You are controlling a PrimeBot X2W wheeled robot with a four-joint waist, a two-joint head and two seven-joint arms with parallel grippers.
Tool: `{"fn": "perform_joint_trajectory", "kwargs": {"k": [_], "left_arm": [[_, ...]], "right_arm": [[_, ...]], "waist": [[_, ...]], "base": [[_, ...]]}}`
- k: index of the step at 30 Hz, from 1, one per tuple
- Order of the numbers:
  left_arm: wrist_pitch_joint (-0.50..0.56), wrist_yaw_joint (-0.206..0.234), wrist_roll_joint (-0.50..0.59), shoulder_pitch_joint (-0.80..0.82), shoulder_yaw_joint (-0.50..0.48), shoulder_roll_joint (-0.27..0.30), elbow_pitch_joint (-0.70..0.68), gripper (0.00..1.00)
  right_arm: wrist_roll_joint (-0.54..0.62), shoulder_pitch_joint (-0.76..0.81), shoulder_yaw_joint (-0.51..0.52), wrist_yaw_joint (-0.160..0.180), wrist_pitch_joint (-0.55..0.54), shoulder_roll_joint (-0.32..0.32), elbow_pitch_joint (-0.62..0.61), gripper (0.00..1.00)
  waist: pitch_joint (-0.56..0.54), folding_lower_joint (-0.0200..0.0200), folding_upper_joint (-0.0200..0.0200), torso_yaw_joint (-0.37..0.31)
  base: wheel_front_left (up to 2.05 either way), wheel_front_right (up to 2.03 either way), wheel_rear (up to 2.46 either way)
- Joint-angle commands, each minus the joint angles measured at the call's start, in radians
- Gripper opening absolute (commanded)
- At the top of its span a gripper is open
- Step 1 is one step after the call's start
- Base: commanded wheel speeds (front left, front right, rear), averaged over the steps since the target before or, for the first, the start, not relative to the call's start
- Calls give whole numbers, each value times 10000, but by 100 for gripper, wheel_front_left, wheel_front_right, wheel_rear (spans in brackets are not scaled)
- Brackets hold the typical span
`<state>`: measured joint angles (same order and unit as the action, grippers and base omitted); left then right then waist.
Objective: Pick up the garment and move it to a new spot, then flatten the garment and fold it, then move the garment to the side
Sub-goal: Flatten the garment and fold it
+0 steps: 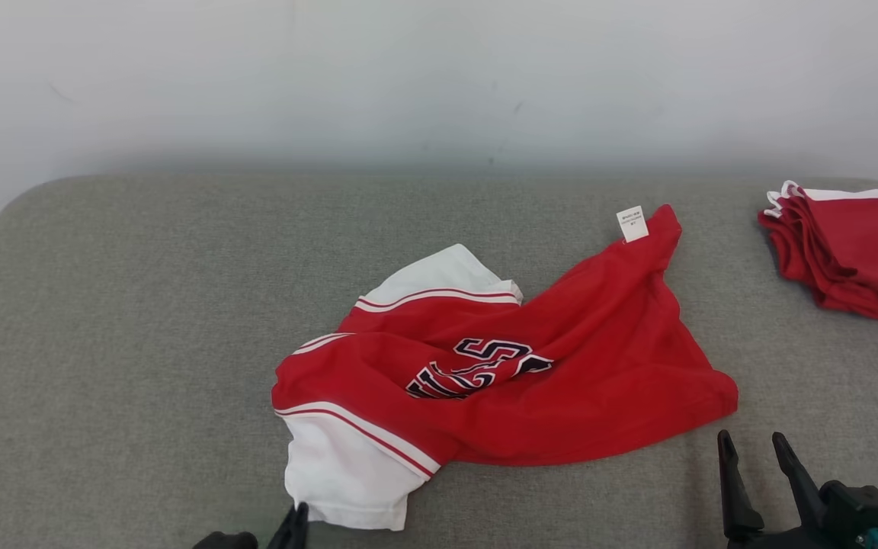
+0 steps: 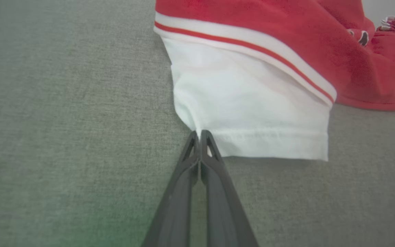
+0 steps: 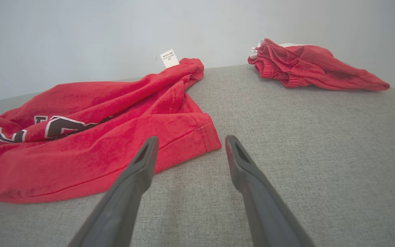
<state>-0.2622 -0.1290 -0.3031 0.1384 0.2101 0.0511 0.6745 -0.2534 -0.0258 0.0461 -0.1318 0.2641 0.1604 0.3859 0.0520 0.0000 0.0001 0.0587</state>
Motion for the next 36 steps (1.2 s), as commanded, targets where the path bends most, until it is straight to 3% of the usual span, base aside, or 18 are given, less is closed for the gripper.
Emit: {"fn": "perform_joint_trajectory", "kwargs": {"k": [1,10,17,19,20,36], "left_arm": [[-18,1,-16,-157,-146,-5,-239,0],[-18,33,292,-1273,-957,235,-1821,0],[-20,12,237,-1841,-939,210,-1864,0],[-18,15,190,-1825,-990,179,-1866,46],[-18,16,186,-1831,-1012,163,-1861,100],[-18,-9,336,-1416,-1055,56,-1752,100]], "right_arm": [[7,-58,52,21,7,22,48,100],[-60,145,204,21,7,17,123,100],[-98,266,229,21,9,86,255,100],[-84,230,172,21,9,112,310,100],[-74,192,147,21,7,125,349,100],[-262,-930,-720,21,7,1154,1499,100]], "waist": [[-36,0,-1,91],[-177,0,-1,414],[-268,0,-1,435],[-303,0,-1,420],[-319,0,-1,406],[-204,0,-1,327]], "base": [[0,0,0],[0,0,0],[0,0,0],[0,0,0],[0,0,0],[0,0,0]]}}
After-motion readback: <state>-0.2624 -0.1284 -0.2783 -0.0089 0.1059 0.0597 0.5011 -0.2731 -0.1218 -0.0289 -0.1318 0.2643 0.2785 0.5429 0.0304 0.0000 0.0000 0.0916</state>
